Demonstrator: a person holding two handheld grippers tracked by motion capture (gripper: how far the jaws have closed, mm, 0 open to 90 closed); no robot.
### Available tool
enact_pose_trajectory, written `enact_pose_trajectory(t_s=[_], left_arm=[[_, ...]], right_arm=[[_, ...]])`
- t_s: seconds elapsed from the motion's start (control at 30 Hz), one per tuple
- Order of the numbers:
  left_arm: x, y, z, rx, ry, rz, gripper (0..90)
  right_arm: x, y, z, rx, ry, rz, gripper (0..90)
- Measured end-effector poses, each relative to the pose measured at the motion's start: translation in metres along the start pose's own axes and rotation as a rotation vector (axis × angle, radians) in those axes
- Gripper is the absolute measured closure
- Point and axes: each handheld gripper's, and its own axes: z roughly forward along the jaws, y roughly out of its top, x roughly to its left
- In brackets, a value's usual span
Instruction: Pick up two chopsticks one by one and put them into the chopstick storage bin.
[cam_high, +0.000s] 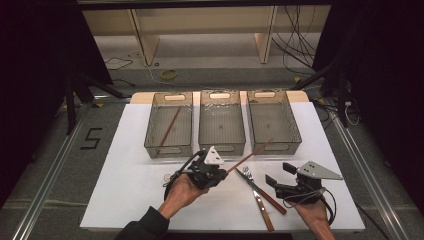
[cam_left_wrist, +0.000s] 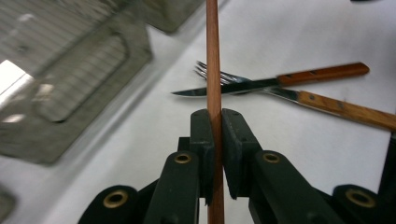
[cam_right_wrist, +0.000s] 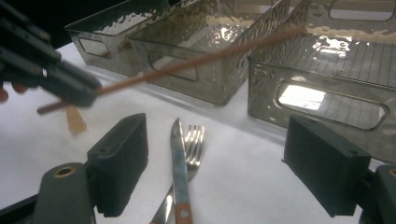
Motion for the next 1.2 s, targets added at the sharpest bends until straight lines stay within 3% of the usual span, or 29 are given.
enact_pose_trajectory(t_s=[0.27,0.5,1.2], left_arm=[[0.033,0.001,-0.034,-0.080,0.076,-0.063,83.2],[0.060,-0.007,-0.048,-0.110,0.128,-0.125,83.2],[0.116,-0.029,-0.087,-0.196,0.251,-0.268,83.2]], right_arm=[[0.000,0.000,0.000,0.002,0.000,0.000,22.7],[0.000,0.000,0.001,0.004,0.000,0.001,22.7],[0.000,-0.001,0.001,0.005,0.003,-0.001,22.7]])
